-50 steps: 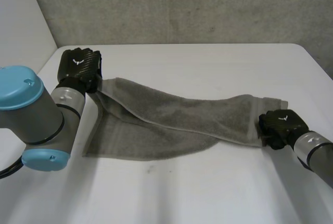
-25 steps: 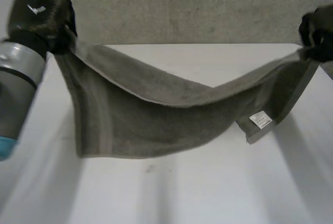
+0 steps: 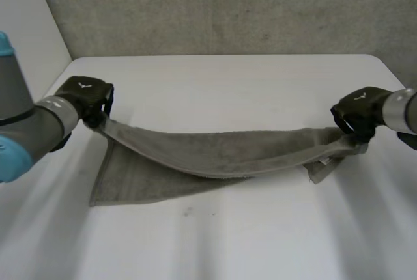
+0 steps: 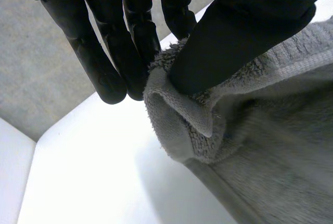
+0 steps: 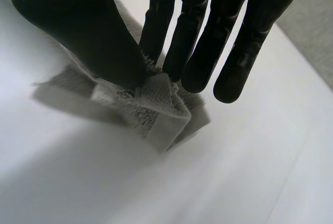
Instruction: Fold the towel.
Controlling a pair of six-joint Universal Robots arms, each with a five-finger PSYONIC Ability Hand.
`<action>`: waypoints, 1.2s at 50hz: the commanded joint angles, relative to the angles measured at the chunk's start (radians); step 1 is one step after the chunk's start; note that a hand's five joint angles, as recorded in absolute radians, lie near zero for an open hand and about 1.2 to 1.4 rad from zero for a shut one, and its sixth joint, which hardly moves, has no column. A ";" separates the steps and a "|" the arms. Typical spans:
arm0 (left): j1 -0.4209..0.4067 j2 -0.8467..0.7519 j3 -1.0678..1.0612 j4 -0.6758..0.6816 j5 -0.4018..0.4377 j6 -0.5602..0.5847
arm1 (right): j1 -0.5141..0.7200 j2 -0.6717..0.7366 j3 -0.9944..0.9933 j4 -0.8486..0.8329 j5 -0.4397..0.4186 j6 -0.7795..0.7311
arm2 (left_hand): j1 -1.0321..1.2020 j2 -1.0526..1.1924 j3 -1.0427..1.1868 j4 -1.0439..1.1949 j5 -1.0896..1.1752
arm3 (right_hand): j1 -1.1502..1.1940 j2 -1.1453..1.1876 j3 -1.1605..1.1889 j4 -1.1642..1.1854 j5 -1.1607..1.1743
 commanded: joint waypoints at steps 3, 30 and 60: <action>-0.025 -0.109 0.193 0.443 0.012 0.016 | 0.067 0.100 -0.312 -0.344 0.085 0.131 | 0.205 0.179 0.180 0.178 0.185 | 0.447 0.231 0.212 0.203 0.254; 0.002 0.043 -0.194 0.725 0.023 -0.192 | 0.081 -0.161 0.200 -0.648 -0.056 0.266 | 0.205 0.179 0.180 0.178 0.185 | 0.447 0.231 0.212 0.203 0.254; 0.058 0.046 -0.430 0.535 0.184 0.002 | -0.023 -0.095 0.654 -0.675 -0.204 0.197 | 0.205 0.179 0.180 0.178 0.185 | -0.392 -0.608 -0.626 -0.635 -0.585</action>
